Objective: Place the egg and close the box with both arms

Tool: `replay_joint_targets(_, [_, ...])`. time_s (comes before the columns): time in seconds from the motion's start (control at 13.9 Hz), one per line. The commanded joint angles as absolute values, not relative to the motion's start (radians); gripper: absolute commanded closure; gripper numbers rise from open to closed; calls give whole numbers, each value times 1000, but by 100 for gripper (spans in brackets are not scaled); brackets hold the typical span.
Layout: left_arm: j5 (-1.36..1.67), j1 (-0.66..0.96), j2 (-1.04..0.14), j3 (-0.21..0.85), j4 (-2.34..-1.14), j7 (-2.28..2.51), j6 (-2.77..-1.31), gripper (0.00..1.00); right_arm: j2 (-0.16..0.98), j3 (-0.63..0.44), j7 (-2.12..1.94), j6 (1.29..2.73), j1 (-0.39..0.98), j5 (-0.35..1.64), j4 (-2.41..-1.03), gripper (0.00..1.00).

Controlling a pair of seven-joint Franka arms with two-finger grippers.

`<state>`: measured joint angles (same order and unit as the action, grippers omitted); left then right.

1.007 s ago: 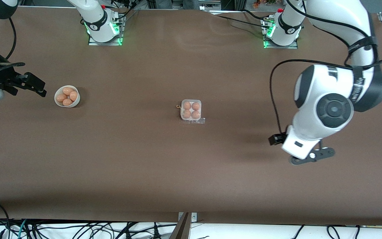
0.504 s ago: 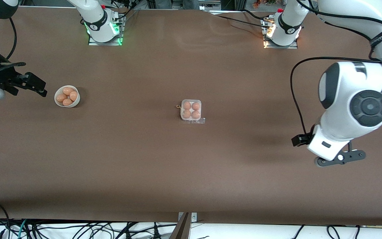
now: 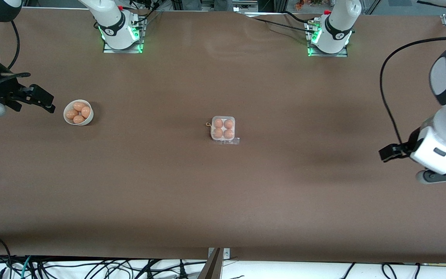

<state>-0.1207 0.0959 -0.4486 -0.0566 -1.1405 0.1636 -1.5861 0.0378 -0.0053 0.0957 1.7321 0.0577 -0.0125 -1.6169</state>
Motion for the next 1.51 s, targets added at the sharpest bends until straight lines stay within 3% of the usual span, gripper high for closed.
replay_joint_targets(0.0, [-123,37,-300,-28,-1313,51,-1614,0,32,3,92,1732,52,-25,-1618,0])
replay_joint_targets(0.22, [-83,23,-175,-20,-1477,43,-1704,0,32,3,91,1730,52,-25,-1618,0])
replay_joint_targets(0.5, [3,-84,-144,139,-1503,84,-1701,0,32,3,91,1730,52,-25,-1618,0])
replay_joint_targets(0.86, [-55,-89,-133,130,-1571,100,-1694,0,32,3,91,1730,52,-25,-1618,0])
replay_joint_targets(1.22, [-54,-14,-129,27,-1591,126,-1683,0,32,3,91,1730,52,-25,-1618,0])
replay_joint_targets(1.44, [-54,-8,-129,23,-1591,127,-1675,0,32,3,91,1729,51,-25,-1618,0])
